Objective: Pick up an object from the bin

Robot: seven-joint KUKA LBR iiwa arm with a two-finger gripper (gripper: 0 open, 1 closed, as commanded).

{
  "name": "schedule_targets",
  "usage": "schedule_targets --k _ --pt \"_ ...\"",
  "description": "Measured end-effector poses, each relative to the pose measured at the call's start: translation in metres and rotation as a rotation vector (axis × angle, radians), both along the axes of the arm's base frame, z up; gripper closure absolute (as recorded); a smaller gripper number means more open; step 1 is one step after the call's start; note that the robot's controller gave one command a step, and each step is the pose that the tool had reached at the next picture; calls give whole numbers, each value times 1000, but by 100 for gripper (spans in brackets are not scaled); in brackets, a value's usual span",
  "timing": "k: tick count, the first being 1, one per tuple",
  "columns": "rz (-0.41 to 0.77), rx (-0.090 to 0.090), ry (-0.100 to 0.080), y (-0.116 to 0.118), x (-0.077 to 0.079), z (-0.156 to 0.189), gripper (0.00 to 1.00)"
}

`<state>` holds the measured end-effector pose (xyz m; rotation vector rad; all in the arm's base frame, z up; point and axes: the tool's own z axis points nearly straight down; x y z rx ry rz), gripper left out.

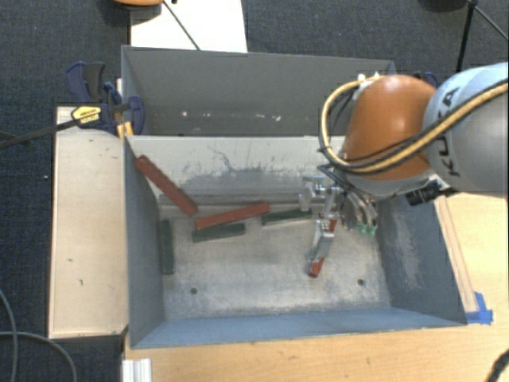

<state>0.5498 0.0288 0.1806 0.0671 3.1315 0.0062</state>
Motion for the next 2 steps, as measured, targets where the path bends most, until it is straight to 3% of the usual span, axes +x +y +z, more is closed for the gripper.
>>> schedule_targets --k 1,2 --pt "79 -3 18 -49 19 -16 0" --pt "-6 -6 0 -56 34 -21 0"
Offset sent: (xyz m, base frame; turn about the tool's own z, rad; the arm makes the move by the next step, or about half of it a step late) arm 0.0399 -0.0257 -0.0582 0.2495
